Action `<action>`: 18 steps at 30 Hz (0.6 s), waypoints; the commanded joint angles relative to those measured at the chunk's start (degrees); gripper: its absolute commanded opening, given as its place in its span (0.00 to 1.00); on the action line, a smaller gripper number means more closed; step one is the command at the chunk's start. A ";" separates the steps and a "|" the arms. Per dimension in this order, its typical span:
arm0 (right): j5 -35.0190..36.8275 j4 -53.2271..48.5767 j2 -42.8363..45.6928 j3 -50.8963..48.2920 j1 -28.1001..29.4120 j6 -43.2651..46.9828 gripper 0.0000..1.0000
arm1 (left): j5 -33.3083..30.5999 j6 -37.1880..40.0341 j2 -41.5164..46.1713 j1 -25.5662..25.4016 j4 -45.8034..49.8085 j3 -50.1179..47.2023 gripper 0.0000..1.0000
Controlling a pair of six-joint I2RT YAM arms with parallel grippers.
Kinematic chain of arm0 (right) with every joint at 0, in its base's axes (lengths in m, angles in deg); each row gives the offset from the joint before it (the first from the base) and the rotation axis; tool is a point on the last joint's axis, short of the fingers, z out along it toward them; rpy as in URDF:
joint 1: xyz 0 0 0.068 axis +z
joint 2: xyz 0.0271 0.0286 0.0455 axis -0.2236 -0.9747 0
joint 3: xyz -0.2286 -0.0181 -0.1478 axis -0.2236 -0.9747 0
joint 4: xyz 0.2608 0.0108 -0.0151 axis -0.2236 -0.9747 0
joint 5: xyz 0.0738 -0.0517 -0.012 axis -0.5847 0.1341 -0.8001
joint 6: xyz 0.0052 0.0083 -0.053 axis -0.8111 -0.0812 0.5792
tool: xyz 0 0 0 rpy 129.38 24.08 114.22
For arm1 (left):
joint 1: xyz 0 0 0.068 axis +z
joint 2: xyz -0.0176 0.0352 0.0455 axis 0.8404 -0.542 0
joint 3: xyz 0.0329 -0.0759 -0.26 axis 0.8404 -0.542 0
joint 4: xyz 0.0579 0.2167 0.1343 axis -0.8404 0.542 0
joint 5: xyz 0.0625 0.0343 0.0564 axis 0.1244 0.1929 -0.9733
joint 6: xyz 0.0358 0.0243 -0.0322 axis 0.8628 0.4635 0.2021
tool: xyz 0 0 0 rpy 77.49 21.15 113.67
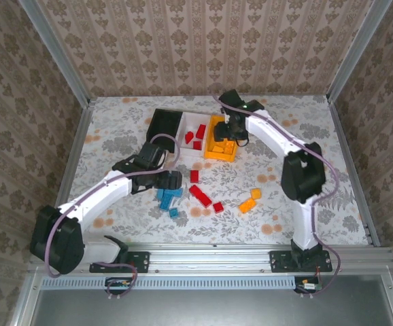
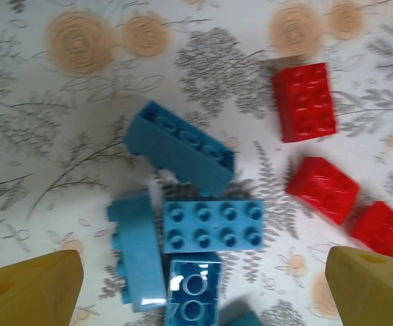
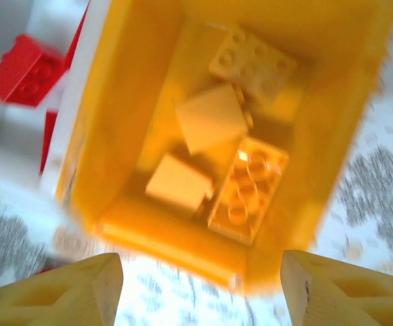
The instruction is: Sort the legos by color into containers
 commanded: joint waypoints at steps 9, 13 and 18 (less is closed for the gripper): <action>-0.73 5.27 28.99 -35.18 0.01 -5.46 0.65 | -1.44 -0.54 -4.41 4.50 1.29 -1.99 0.66; -0.65 2.32 33.05 -42.88 0.06 -6.82 0.66 | 0.17 -0.28 -6.31 5.18 -0.48 -2.43 0.64; 0.21 2.96 38.57 -49.68 -0.22 -8.50 0.72 | 1.81 -0.43 -8.87 5.22 -2.75 -2.82 0.62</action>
